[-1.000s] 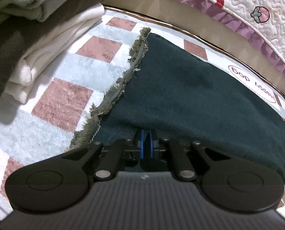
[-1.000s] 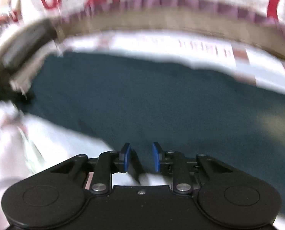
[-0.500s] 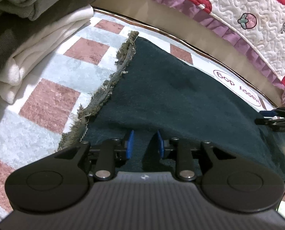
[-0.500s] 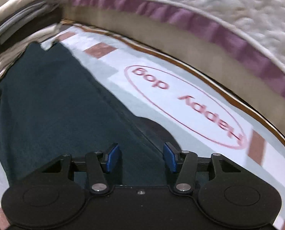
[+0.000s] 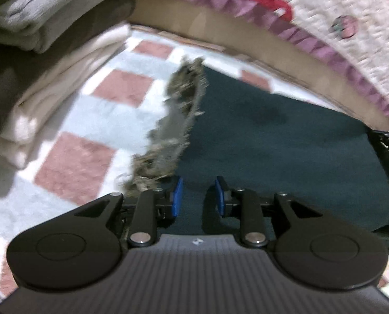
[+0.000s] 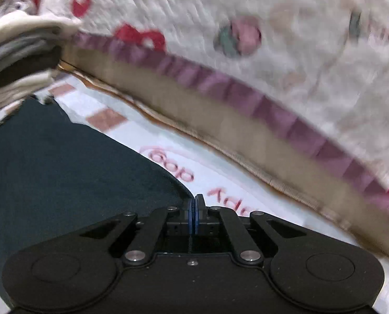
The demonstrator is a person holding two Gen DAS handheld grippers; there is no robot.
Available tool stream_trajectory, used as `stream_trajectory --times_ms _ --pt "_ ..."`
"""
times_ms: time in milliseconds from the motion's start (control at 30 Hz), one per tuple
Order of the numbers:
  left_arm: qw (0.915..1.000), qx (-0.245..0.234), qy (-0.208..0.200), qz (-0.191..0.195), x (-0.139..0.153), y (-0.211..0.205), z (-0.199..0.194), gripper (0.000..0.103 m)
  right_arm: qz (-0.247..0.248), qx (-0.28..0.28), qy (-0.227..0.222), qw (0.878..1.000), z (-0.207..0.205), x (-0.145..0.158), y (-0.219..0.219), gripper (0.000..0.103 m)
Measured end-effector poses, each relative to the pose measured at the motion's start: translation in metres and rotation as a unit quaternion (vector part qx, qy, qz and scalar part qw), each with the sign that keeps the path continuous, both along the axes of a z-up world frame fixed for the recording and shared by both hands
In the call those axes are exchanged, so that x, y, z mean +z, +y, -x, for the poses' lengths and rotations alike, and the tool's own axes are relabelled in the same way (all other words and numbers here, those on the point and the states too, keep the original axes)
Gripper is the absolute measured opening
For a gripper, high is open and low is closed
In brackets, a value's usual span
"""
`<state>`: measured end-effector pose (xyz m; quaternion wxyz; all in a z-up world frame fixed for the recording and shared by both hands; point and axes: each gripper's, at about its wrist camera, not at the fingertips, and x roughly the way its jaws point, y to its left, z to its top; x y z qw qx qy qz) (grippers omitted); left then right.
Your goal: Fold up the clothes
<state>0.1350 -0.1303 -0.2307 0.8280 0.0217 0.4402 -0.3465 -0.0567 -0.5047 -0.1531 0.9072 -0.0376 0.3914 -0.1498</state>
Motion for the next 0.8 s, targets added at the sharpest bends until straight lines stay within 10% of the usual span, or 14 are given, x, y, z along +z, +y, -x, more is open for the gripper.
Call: stream_trajectory --times_ms 200,300,400,633,700,767,800 --pt "0.9993 0.035 0.014 -0.001 0.008 0.023 -0.006 0.034 -0.063 -0.048 0.021 0.997 -0.009 -0.025 -0.017 0.013" --pt "0.9971 0.063 0.03 -0.03 0.015 0.036 -0.007 0.045 -0.081 -0.094 -0.013 0.992 0.032 -0.004 -0.016 0.039" --pt "0.9948 0.062 0.081 -0.007 0.018 0.048 -0.01 0.042 -0.121 -0.098 -0.031 0.987 0.09 0.006 -0.004 0.041" --pt "0.9974 0.038 0.06 -0.014 0.01 0.031 -0.003 0.054 -0.138 -0.081 0.023 0.987 0.166 -0.015 0.044 0.045" --pt "0.9981 0.039 0.047 -0.012 0.006 0.028 0.001 0.049 -0.147 -0.08 0.029 0.986 0.168 -0.023 0.047 0.046" --pt "0.9993 0.029 0.01 -0.022 0.01 0.024 0.005 0.015 -0.144 -0.07 0.032 0.987 0.157 -0.031 0.049 0.052" --pt "0.9992 0.023 -0.012 -0.029 0.015 0.023 0.006 0.014 -0.128 -0.061 0.031 0.989 0.149 -0.031 0.053 0.054"
